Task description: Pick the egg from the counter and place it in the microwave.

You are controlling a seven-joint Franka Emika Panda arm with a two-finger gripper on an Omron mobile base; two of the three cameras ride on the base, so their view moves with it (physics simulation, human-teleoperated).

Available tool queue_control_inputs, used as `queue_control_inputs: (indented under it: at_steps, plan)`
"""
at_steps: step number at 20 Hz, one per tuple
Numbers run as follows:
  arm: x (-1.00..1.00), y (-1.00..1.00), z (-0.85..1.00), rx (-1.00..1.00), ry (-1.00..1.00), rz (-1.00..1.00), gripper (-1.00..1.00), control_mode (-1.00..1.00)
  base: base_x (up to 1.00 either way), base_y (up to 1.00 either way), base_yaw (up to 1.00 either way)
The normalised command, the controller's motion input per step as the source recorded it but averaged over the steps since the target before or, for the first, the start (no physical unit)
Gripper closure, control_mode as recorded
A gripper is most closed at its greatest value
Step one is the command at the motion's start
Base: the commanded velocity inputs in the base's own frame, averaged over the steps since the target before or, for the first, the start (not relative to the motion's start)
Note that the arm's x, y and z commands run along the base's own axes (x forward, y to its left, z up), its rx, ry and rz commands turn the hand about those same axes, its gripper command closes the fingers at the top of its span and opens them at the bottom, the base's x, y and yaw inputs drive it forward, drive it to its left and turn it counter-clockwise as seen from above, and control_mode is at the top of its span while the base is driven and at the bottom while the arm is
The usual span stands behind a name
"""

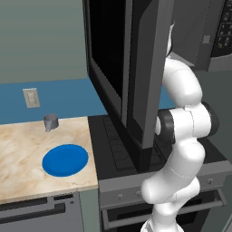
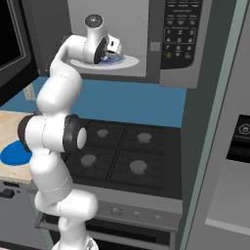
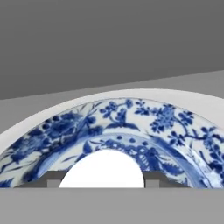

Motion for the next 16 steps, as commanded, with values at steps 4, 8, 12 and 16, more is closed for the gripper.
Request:
queue_control_inputs:
  at_steps: [4, 8, 12, 16]
  plan:
    - [0.18, 0.00, -0.31, -0.02, 0.02, 0.05, 1.00, -1.00, 0.00, 0.00, 0.00]
    - [0.22, 0.00, -0.36, -0.02, 0.02, 0.04, 1.00, -1.00, 0.00, 0.00, 0.00]
    - [0.06, 0.01, -0.36, -0.02, 0.01, 0.04, -1.00, -1.00, 0.00, 0.00, 0.00]
    - [0.00, 0.11, -0.18, -0.01, -0.03, 0.02, -1.00, -1.00, 0.00, 0.00, 0.00]
